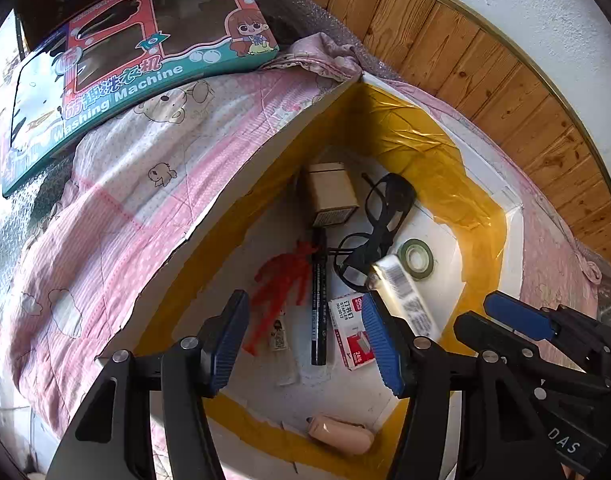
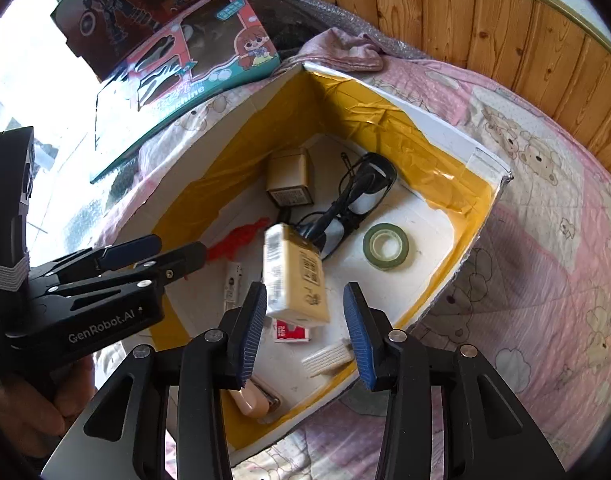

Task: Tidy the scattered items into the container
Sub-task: 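Lower the red figure with the left tool while the right tool lowers the cream box, opening both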

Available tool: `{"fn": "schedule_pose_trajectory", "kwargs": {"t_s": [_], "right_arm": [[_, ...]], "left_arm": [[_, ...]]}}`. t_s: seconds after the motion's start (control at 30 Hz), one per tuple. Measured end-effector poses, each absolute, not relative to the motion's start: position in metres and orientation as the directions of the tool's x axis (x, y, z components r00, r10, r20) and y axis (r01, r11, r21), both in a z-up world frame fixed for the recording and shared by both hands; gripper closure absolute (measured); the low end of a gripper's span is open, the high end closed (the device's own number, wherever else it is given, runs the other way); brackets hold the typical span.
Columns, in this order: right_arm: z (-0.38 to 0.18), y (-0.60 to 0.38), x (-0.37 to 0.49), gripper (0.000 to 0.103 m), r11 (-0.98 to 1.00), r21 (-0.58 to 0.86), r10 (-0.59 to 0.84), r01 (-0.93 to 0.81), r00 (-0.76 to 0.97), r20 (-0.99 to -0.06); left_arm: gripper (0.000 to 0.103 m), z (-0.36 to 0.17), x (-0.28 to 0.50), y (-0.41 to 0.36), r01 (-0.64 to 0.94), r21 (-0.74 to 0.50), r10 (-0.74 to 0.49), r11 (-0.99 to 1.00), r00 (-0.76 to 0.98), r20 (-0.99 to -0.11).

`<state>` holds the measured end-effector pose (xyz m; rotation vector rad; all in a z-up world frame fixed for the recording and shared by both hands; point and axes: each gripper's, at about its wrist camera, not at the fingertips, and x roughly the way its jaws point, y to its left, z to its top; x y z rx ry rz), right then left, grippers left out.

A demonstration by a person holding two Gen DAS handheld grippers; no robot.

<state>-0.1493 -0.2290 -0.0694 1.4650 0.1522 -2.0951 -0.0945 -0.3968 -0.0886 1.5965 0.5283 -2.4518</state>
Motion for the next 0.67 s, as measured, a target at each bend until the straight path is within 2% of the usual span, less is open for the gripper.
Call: {"fn": "schedule_pose_trajectory", "kwargs": {"t_s": [0.1,0.23,0.4,0.67], "right_arm": [[-0.055,-0.224,-0.132,0.06,-0.819,0.199,-0.381,0.538,-0.25,-0.89],[-0.039,-0.223,-0.098,0.06,-0.784,0.188,-0.387,0.592,-0.228,-0.894],[-0.04,-0.222,-0.073,0.06,-0.77,0.258,-0.41,0.584,-0.142,-0.901],[-0.02,-0.23,-0.053,0.06,-0.756,0.291,-0.455,0.586,-0.152,-0.877]], "left_arm": [[0.044,-0.079,-0.076,-0.401,0.35,-0.225,0.057,-0.909,-0.431,-0.901],[0.044,-0.059,-0.05,-0.392,0.322,-0.19,0.026,-0.927,-0.451,-0.892],[0.044,-0.035,-0.029,-0.376,0.287,-0.162,0.006,-0.944,-0.475,-0.88],[0.044,-0.012,-0.013,-0.369,0.276,-0.165,0.002,-0.947,-0.508,-0.861]]}}
